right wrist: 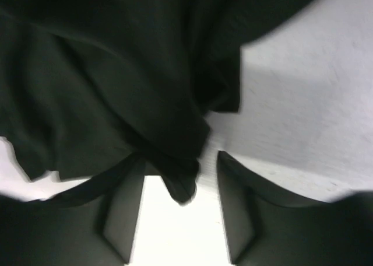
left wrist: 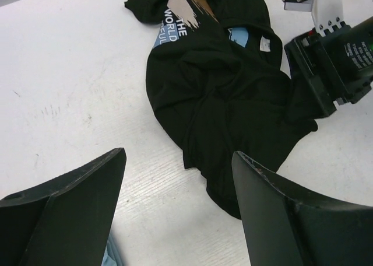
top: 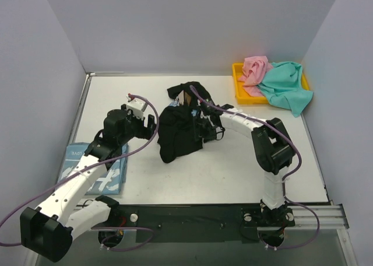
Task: Fold and stack the t-shirts
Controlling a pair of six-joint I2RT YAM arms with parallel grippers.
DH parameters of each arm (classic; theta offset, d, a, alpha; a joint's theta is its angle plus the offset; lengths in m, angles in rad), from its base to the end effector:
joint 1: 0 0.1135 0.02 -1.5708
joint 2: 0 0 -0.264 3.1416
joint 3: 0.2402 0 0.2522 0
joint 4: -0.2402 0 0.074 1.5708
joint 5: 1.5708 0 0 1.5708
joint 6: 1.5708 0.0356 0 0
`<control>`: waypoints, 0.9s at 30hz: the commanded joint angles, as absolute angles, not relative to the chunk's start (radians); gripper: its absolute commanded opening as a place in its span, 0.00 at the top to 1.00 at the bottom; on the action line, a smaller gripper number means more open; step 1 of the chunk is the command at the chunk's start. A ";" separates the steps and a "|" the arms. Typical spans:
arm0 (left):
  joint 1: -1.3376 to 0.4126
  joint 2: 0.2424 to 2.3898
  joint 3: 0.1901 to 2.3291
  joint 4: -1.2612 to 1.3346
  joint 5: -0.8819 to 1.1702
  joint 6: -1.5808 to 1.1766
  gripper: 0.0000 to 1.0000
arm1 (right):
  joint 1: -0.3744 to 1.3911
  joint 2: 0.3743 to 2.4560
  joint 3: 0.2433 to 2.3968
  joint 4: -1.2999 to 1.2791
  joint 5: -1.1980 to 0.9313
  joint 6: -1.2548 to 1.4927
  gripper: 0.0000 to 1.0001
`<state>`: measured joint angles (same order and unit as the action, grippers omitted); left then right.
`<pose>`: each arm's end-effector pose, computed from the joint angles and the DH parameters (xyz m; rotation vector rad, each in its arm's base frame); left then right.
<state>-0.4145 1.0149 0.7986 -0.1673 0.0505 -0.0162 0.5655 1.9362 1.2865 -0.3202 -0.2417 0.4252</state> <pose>0.2138 -0.0960 0.3028 0.4223 1.9228 -0.3324 0.3391 0.2253 0.1701 -0.2847 2.6319 0.6722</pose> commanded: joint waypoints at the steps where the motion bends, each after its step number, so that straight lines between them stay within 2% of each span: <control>1: -0.407 0.951 0.821 -0.198 0.009 -0.057 0.16 | 0.571 1.976 1.381 -0.287 -0.350 0.537 0.68; 2: -0.400 0.943 0.821 -0.221 0.027 -0.054 0.17 | 0.569 1.977 1.388 -0.307 -0.385 0.567 0.89; 3: -0.385 0.934 0.815 -0.221 0.052 -0.051 0.18 | 0.572 1.968 1.388 -0.323 -0.394 0.575 1.00; 7: -0.341 0.903 0.764 -0.210 0.143 -0.023 0.23 | 0.584 1.778 1.384 -0.469 -0.370 0.526 1.00; 10: -0.341 0.959 0.772 -0.230 0.234 0.030 0.32 | 0.563 1.593 1.417 -0.560 -0.417 0.463 1.00; 13: -0.353 1.072 0.798 -0.236 0.304 0.041 0.36 | 0.450 1.499 1.370 -0.565 -0.630 0.445 1.00; 16: -0.396 1.153 0.818 -0.226 0.316 0.024 0.37 | 0.359 1.433 1.328 -0.571 -0.721 0.398 1.00; 20: -0.446 1.259 0.824 -0.150 0.341 0.031 0.31 | 0.313 1.396 1.316 -0.569 -0.738 0.293 1.00; 22: -0.486 1.344 0.848 -0.156 0.325 0.043 0.30 | 0.301 1.414 1.316 -0.568 -0.749 0.276 1.00; 26: -0.538 1.483 0.916 -0.277 0.128 0.049 0.32 | 0.296 1.422 1.313 -0.561 -0.723 0.275 1.00; 27: -0.535 1.508 0.922 -0.305 0.023 0.048 0.32 | 0.295 1.419 1.313 -0.558 -0.719 0.275 1.00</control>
